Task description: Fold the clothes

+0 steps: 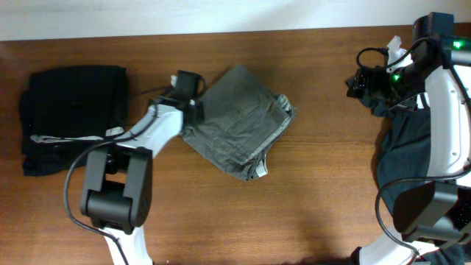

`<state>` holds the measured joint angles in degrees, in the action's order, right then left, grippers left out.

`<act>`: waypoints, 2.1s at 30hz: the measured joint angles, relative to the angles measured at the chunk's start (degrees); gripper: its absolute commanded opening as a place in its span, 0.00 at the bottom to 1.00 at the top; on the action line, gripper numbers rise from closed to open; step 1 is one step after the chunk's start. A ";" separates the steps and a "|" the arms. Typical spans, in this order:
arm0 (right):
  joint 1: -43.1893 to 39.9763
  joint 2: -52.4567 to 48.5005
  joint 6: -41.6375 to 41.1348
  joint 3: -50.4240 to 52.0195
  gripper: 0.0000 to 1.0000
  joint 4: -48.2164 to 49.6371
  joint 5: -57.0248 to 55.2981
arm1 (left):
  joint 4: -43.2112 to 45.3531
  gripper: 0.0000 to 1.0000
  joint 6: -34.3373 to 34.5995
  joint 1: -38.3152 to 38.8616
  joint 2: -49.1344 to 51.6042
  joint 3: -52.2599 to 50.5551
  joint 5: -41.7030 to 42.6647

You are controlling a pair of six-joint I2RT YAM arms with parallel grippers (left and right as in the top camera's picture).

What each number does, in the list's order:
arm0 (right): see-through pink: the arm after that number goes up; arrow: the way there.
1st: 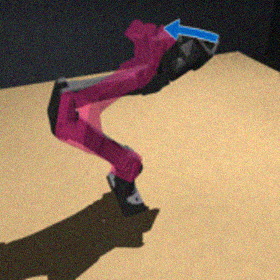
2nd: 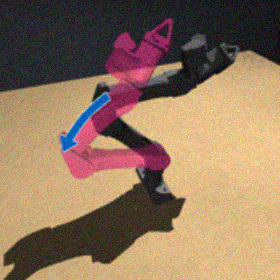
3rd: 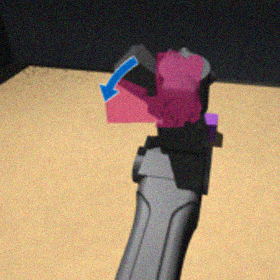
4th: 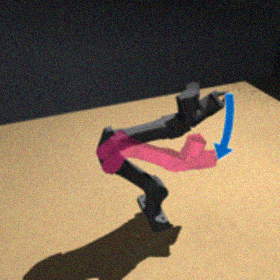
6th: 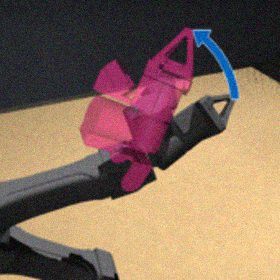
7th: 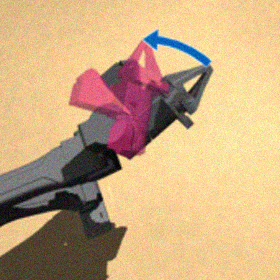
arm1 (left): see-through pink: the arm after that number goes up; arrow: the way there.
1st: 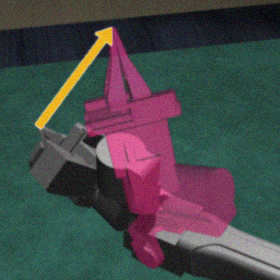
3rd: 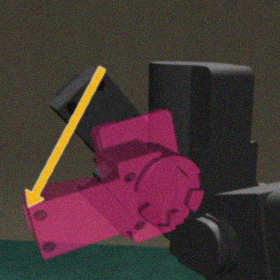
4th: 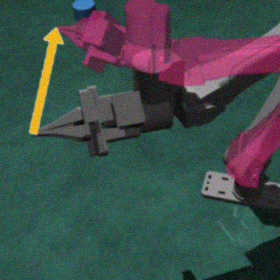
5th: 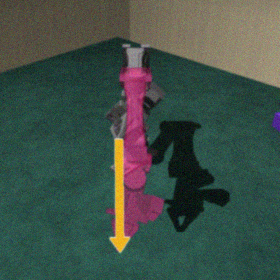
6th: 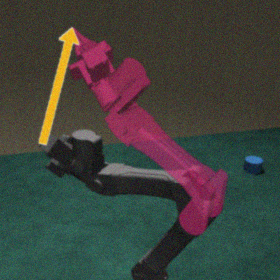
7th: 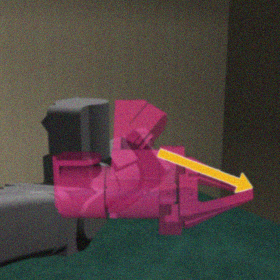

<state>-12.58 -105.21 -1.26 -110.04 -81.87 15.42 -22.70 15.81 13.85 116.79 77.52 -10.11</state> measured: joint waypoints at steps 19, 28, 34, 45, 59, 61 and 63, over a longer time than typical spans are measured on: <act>0.00 0.00 -0.02 0.00 0.99 0.00 0.00 | -33.11 0.00 -1.66 8.37 -0.42 21.29 21.57; 0.00 0.00 0.00 0.00 0.99 0.00 0.00 | -33.20 0.01 1.40 20.70 -0.42 17.16 23.43; 0.00 0.00 -0.02 0.00 0.99 0.00 0.00 | -29.79 0.01 3.85 25.94 -0.42 13.35 23.63; 0.00 0.00 0.00 0.00 0.99 0.00 0.00 | -25.83 0.00 7.41 26.80 -0.09 6.34 23.34; 0.00 0.00 -0.02 0.00 0.99 0.00 0.00 | -24.74 0.01 8.11 24.50 -0.09 1.20 16.39; 0.00 0.00 0.02 0.00 0.99 0.00 0.00 | -24.83 0.01 8.02 23.06 -0.09 1.14 14.43; 0.00 0.00 -0.02 0.00 0.99 0.00 0.00 | -24.94 0.02 7.80 21.16 -0.09 1.11 12.44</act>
<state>-12.58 -105.21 -1.28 -110.04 -81.87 15.42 -47.64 23.62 35.00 116.71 78.63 2.33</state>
